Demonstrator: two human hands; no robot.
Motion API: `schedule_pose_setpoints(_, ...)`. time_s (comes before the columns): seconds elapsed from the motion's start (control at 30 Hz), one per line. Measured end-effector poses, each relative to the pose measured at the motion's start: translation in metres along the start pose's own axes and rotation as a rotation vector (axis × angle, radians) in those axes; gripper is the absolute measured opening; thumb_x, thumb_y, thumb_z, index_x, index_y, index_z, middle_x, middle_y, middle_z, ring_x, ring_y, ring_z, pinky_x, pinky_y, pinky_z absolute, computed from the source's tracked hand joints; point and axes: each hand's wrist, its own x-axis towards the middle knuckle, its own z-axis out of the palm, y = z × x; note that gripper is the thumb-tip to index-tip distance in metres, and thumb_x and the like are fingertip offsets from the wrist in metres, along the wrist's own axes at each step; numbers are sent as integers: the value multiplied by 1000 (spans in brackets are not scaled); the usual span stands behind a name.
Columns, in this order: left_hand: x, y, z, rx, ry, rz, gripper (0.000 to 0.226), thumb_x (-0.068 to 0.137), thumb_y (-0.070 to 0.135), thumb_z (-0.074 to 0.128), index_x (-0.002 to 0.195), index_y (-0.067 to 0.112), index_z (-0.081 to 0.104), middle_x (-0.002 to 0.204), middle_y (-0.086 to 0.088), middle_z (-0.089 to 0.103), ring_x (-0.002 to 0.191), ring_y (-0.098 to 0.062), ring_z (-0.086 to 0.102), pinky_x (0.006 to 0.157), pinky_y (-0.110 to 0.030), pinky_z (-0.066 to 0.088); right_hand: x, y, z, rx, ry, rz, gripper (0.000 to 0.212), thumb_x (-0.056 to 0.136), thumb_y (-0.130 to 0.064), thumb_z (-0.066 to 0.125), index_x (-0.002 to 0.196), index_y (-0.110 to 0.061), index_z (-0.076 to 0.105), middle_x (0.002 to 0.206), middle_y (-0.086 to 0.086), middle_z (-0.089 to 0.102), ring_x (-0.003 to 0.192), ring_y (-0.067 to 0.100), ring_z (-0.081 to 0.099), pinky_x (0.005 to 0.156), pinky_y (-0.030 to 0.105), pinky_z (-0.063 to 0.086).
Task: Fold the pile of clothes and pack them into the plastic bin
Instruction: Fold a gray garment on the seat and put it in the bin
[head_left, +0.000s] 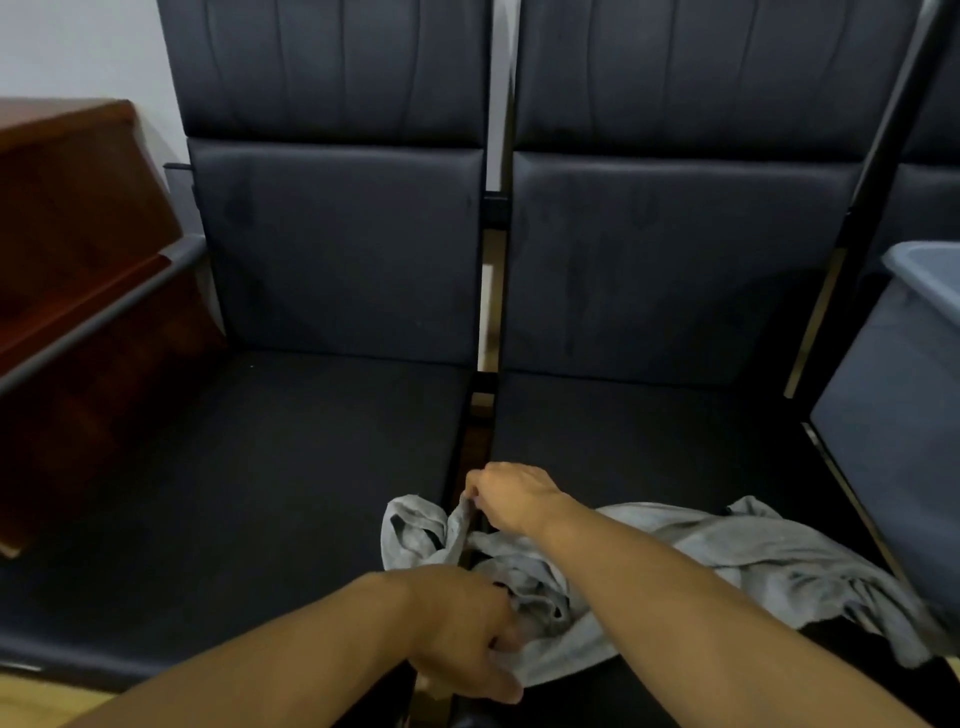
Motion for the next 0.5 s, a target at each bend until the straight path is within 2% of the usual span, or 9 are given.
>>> schedule_pose_setpoints(0.07,-5,-1,2,11,-37,-12,38,96,57,48,79,24,57,75,6,51,79,-16,54,90,-44,47,-4,-7,-1,68,-1,42,53,98,-21,57,148,-26,39,132,9,58,117,33,59,87,41,47)
schedule_pose_setpoints(0.1,-5,-3,2,13,-42,-12,36,95,58,47,77,29,56,77,8,53,88,-18,58,102,-51,43,-5,-11,-2,70,22,65,50,97,-27,58,144,-23,42,130,10,60,115,33,60,86,41,47)
schedule_pose_setpoints(0.13,-7,-3,3,16,-59,-17,34,95,58,46,76,32,55,81,8,56,96,-20,59,108,-56,38,-7,-15,-2,56,53,86,47,95,-36,59,137,-20,47,126,10,63,112,33,62,84,40,46)
schedule_pose_setpoints(0.23,-1,-4,8,-38,-87,4,21,98,50,47,102,32,57,114,7,60,105,-19,57,104,-48,44,-17,-25,2,141,158,166,56,85,-67,58,117,-21,55,109,5,67,102,29,64,80,40,44)
schedule_pose_setpoints(0.3,6,1,14,-59,-16,22,25,99,44,51,119,32,59,130,6,59,117,-20,56,106,-41,44,-25,-33,7,330,116,251,68,80,-84,47,102,-22,65,94,1,71,91,23,66,77,37,49)
schedule_pose_setpoints(0.37,11,6,19,-58,110,35,29,99,33,54,125,26,63,134,4,61,124,-19,56,108,-36,43,-34,-42,9,490,25,313,71,82,-88,35,83,-26,70,84,0,73,85,20,67,83,38,54)
schedule_pose_setpoints(0.43,12,-4,17,-190,231,31,26,95,23,57,118,20,69,125,0,67,117,-17,61,104,-34,47,-37,-43,5,578,6,340,68,86,-84,33,78,-27,70,87,0,73,86,20,65,89,40,51)
schedule_pose_setpoints(0.5,7,-28,16,-363,507,-90,18,89,18,55,83,18,72,89,-3,72,84,-16,67,81,-42,56,-34,-41,5,616,-20,338,48,92,-67,49,93,-27,74,99,4,73,93,26,66,91,40,49)
